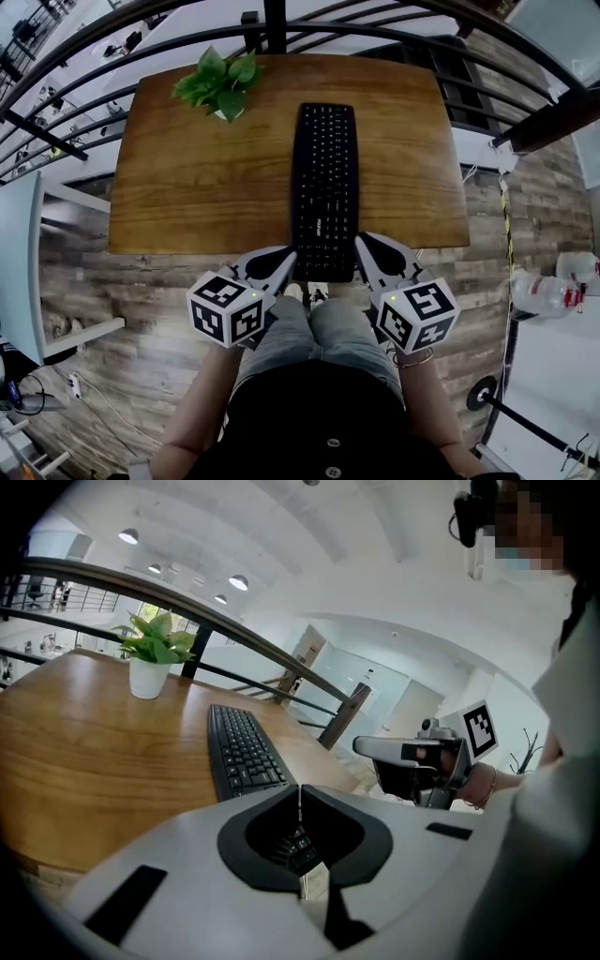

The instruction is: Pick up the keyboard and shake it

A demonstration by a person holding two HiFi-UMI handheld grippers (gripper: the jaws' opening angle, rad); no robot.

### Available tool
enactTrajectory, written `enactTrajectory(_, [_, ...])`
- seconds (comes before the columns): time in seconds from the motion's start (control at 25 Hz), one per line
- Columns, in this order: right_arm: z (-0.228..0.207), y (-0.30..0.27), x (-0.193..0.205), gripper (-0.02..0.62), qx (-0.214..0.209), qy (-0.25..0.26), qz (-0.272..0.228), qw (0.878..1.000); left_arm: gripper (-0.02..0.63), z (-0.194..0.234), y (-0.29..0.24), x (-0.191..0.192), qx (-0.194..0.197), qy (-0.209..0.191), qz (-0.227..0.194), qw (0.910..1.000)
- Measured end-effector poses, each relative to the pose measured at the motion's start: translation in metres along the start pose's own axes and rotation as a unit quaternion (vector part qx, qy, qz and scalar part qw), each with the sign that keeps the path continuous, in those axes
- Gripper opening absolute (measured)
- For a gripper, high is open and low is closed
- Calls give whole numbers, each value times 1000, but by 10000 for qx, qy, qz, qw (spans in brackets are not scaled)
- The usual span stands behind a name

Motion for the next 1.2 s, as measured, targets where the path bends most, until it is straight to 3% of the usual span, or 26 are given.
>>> enactTrajectory(0.24, [-11,-3,5,28,-1,16,-60,10000,21,16,-3,19,-366,433,115,9983])
enactTrajectory(0.4, [-14,-11,10,29,-128,151,100,9998,21,27,-5,31,-505,903,167,9945])
enactTrajectory(0.52, [-15,-17,18,28,-214,128,230,9994,21,34,-8,42,-643,1040,312,9920])
enactTrajectory(0.76, [-16,-20,29,28,-183,23,-21,9998,25,41,-17,60,-298,1694,466,9840])
enactTrajectory(0.8, [-16,-20,31,28,-183,30,-49,9998,38,42,-18,62,-262,1761,495,9828])
enactTrajectory(0.88, [-17,-23,35,28,-202,32,-28,9998,140,46,-22,70,-237,1893,582,9799])
enactTrajectory(1.2, [-23,-29,42,28,-209,-73,57,9997,274,61,-44,95,239,2739,716,9588])
Point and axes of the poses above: the fingertips, and each gripper's own axes: y backward along the fingers, z to its left, x out of its underside, the point moved 7 cm from there along y, backward along the fingers, and after that the axes turned 5 degrees about x, right-handed, at the moved point
